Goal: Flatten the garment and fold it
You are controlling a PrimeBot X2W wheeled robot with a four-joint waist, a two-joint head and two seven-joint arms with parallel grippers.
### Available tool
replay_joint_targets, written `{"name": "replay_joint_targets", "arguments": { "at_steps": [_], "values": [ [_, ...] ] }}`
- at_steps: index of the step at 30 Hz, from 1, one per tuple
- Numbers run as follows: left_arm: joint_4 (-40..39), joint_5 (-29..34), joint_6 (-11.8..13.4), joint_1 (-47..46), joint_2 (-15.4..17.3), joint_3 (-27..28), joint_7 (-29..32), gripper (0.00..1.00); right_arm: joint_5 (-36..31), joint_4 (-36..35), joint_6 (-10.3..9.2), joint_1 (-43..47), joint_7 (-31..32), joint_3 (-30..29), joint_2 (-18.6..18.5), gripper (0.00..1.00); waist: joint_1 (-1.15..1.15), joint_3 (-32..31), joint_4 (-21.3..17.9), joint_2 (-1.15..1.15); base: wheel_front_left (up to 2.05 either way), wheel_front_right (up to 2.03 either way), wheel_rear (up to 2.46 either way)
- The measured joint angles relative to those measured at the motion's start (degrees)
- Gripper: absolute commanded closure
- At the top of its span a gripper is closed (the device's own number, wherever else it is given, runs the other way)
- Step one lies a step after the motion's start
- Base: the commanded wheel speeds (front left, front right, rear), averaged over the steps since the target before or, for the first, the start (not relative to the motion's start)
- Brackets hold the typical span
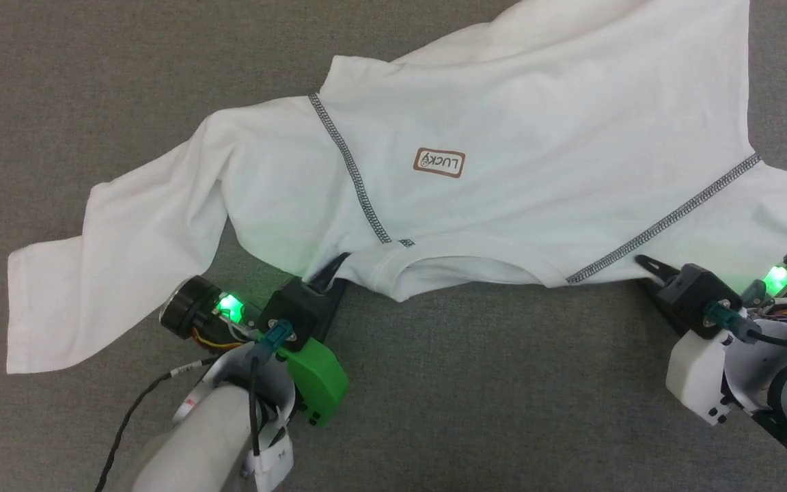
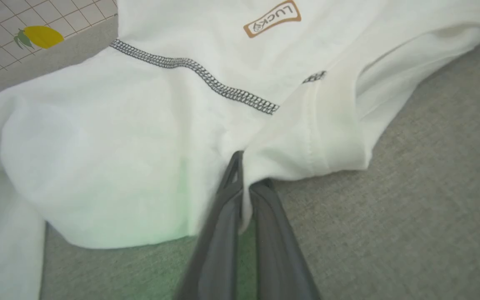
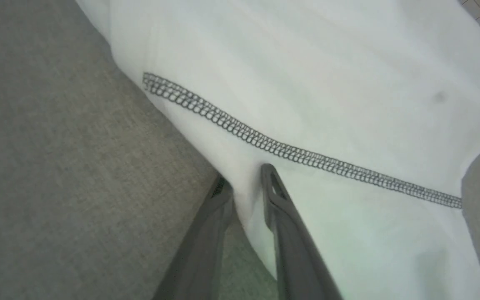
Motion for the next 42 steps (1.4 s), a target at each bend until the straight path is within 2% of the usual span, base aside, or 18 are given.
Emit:
{"name": "replay_joint_targets", "arguments": {
  "at_steps": [5, 8, 13, 17, 24, 29, 38, 42],
  "values": [
    [1.0, -0.81, 0.37, -0.02, -0.13, 0.69, -1.71, 1.0, -2.04, 4.02, 0.01, -0.63, -4.22, -2.45, 2.45, 1.0, 0.0, -1.42, -0.13, 0.0, 0.0, 0.0, 0.0],
    [0.1, -2.68, 0.82, 0.02, -0.33, 1.82, -3.5, 1.0, -2.52, 4.5, 0.01, -0.63, -7.58, -6.97, 5.1, 1.0, 0.0, -3.04, -0.52, 0.0, 0.0, 0.0, 0.0],
    [-5.55, -5.59, 1.76, 0.12, -0.65, 4.37, -4.01, 1.0, -3.01, 1.05, 0.01, -0.83, -10.12, -13.65, 8.93, 1.0, 0.0, -6.44, -1.39, 0.0, 0.0, 0.0, 0.0],
    [-11.98, -6.51, 3.08, -0.12, 0.08, 6.76, -2.44, 1.0, -3.5, -3.76, 0.01, -2.89, -10.13, -16.84, 10.29, 1.0, 0.0, -9.82, -2.31, 0.0, 0.0, 0.0, 0.0],
    [-21.45, -7.19, 3.81, -5.98, 3.5, 10.78, 5.73, 1.0, -4.09, -11.03, 0.02, -8.16, -6.76, -19.65, 10.44, 1.0, 0.0, -15.6, -4.3, 0.0, 0.0, 0.0, 0.0],
    [-25.24, -7.32, 4.0, -11.73, 5.27, 12.37, 11.34, 1.0, -4.04, -13.21, 0.02, -12.94, -4.68, -20.06, 9.38, 1.0, 0.0, -18.48, -6.03, 0.0, 0.0, 0.0, 0.0],
    [-28.85, -10.15, 4.11, -18.74, 5.09, 13.24, 18.8, 1.0, -2.12, -15.78, 0.01, -19.14, -1.4, -19.5, 7.02, 1.0, 0.0, -22.22, -8.22, 0.0, 0.0, 0.0, 0.0],
    [-30.12, -12.21, 4.74, -20.5, 4.76, 13.92, 22.02, 1.0, 1.81, -17.14, 0.01, -20.09, 1.41, -19.26, 7.3, 1.0, 0.0, -23.26, -8.61, 0.0, 0.0, 0.0, 0.0]
  ]
}}
